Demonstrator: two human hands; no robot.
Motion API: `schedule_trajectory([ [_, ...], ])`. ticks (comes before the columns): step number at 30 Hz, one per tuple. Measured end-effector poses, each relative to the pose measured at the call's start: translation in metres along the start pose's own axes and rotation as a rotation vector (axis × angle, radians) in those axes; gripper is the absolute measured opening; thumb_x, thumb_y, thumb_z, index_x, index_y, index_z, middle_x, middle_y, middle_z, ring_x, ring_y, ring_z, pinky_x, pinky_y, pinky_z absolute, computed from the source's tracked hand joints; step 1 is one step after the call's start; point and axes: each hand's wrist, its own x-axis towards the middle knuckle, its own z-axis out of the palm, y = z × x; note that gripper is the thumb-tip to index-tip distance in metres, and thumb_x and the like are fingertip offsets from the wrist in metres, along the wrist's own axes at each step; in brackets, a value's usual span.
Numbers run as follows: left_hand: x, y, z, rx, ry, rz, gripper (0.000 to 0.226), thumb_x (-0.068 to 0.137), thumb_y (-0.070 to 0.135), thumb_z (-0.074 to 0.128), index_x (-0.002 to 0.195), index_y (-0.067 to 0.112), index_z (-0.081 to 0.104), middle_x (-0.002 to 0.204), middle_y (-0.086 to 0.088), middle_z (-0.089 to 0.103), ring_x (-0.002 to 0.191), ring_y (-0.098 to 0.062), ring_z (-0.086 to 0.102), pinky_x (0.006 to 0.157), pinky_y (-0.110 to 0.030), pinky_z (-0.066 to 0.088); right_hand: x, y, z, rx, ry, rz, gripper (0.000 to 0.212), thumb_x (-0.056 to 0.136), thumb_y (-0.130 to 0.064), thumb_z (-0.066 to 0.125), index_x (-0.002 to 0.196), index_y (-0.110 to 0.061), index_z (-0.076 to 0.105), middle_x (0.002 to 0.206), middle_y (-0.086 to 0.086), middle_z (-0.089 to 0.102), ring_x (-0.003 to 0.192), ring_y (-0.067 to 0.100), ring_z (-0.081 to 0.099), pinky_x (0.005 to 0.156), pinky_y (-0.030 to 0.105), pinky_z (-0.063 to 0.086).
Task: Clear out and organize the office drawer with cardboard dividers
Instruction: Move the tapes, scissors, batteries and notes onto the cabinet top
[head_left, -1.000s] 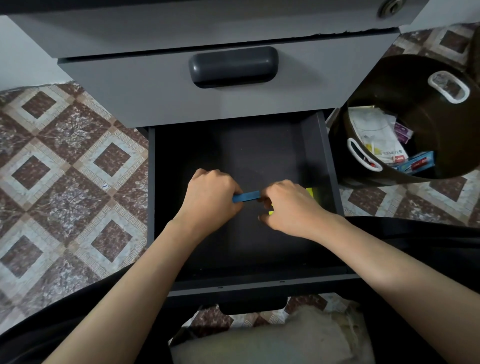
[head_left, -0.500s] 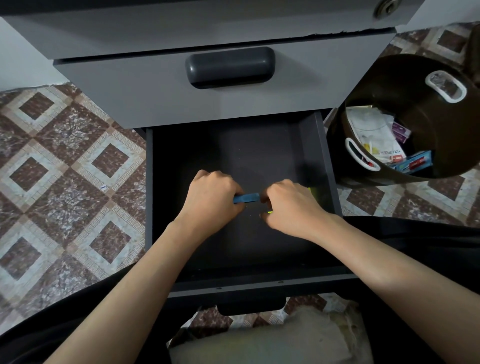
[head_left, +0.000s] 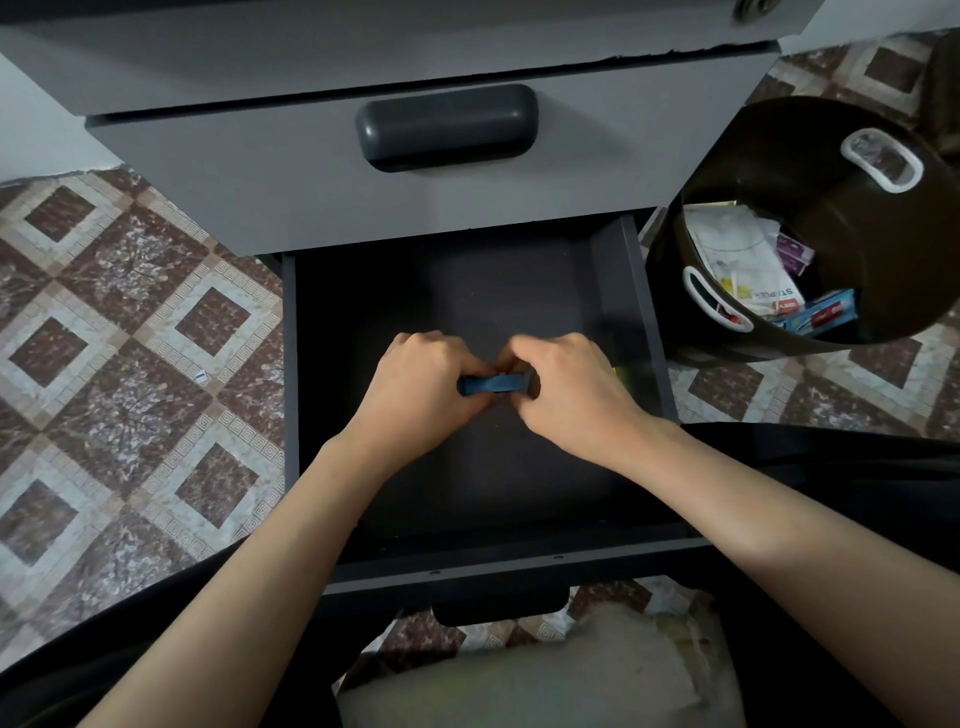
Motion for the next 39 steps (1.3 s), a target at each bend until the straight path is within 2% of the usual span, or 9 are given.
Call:
schedule_trajectory([
  [8, 0.0, 0.003, -0.004, -0.133, -0.061, -0.071, 0.03, 0.072, 0.022, 0.079, 0.101, 0.015, 0.074, 0.091, -0.004, 0.069, 0.082, -0.018, 0.061, 0.079, -0.038, 0.051, 0.001, 0.003, 0.001, 0.053, 0.043, 0.0, 0.005, 0.081, -0.007, 0.068, 0.085, -0.006, 0.067, 0.066, 0.003, 0.059, 0.061, 0.019, 0.051, 0.056, 0.025, 0.042],
  [12, 0.003, 0.0, -0.012, -0.103, -0.223, -0.309, 0.06, 0.072, 0.022, 0.079, 0.127, 0.012, 0.057, 0.114, -0.004, 0.065, 0.102, -0.017, 0.061, 0.095, -0.03, 0.047, 0.002, 0.005, 0.002, 0.057, 0.065, 0.017, 0.007, 0.081, -0.01, 0.069, 0.089, -0.008, 0.068, 0.076, 0.006, 0.067, 0.072, 0.022, 0.058, 0.072, 0.035, 0.052],
  [17, 0.003, 0.002, -0.014, -0.008, -0.33, -0.349, 0.029, 0.077, 0.019, 0.073, 0.105, 0.012, 0.07, 0.098, -0.003, 0.068, 0.091, -0.018, 0.063, 0.087, -0.036, 0.052, 0.002, 0.006, 0.003, 0.063, 0.054, 0.037, 0.01, 0.082, -0.011, 0.069, 0.092, -0.008, 0.068, 0.083, 0.008, 0.07, 0.079, 0.023, 0.062, 0.076, 0.038, 0.053],
  [22, 0.003, 0.005, -0.012, -0.001, -0.331, -0.326, 0.028, 0.08, 0.019, 0.068, 0.107, 0.013, 0.07, 0.101, -0.002, 0.066, 0.092, -0.017, 0.061, 0.085, -0.032, 0.052, 0.001, 0.005, 0.001, 0.025, 0.034, 0.044, 0.016, 0.085, -0.016, 0.067, 0.1, -0.011, 0.068, 0.092, 0.005, 0.071, 0.084, 0.021, 0.062, 0.082, 0.033, 0.052],
  [26, 0.004, 0.005, -0.013, 0.014, -0.32, -0.313, 0.024, 0.082, 0.018, 0.064, 0.104, 0.011, 0.07, 0.089, -0.001, 0.061, 0.08, -0.017, 0.058, 0.071, -0.026, 0.049, 0.002, 0.004, 0.0, -0.016, -0.001, 0.038, 0.024, 0.087, -0.02, 0.064, 0.11, -0.017, 0.069, 0.097, 0.002, 0.071, 0.09, 0.02, 0.062, 0.083, 0.031, 0.05],
  [30, 0.003, 0.006, -0.012, 0.007, -0.338, -0.3, 0.022, 0.083, 0.014, 0.059, 0.101, 0.009, 0.071, 0.079, 0.0, 0.056, 0.068, -0.014, 0.051, 0.062, -0.023, 0.041, 0.003, 0.007, 0.001, -0.045, -0.006, 0.033, 0.024, 0.087, -0.021, 0.064, 0.109, -0.02, 0.07, 0.097, 0.0, 0.071, 0.091, 0.019, 0.06, 0.079, 0.028, 0.046],
  [34, 0.004, 0.005, -0.009, -0.003, -0.352, -0.296, 0.022, 0.084, 0.015, 0.06, 0.103, 0.008, 0.07, 0.084, -0.002, 0.059, 0.071, -0.014, 0.054, 0.062, -0.022, 0.043, 0.003, 0.009, 0.003, -0.047, -0.001, 0.025, 0.023, 0.087, -0.022, 0.064, 0.108, -0.02, 0.071, 0.096, -0.001, 0.07, 0.091, 0.018, 0.059, 0.08, 0.03, 0.047],
  [36, 0.004, 0.003, -0.009, 0.001, -0.361, -0.306, 0.029, 0.083, 0.019, 0.064, 0.11, 0.01, 0.067, 0.092, -0.003, 0.063, 0.081, -0.016, 0.059, 0.07, -0.025, 0.049, 0.003, 0.009, 0.003, -0.037, 0.004, 0.025, 0.022, 0.086, -0.021, 0.065, 0.107, -0.019, 0.071, 0.094, 0.0, 0.071, 0.089, 0.018, 0.06, 0.078, 0.029, 0.047],
  [39, 0.004, -0.003, -0.01, 0.002, -0.342, -0.292, 0.063, 0.076, 0.031, 0.075, 0.133, 0.016, 0.052, 0.12, -0.003, 0.061, 0.106, -0.018, 0.058, 0.094, -0.035, 0.047, 0.003, 0.009, 0.003, -0.011, 0.032, 0.022, 0.02, 0.084, -0.018, 0.067, 0.103, -0.018, 0.073, 0.091, 0.0, 0.071, 0.086, 0.02, 0.061, 0.075, 0.031, 0.049],
])
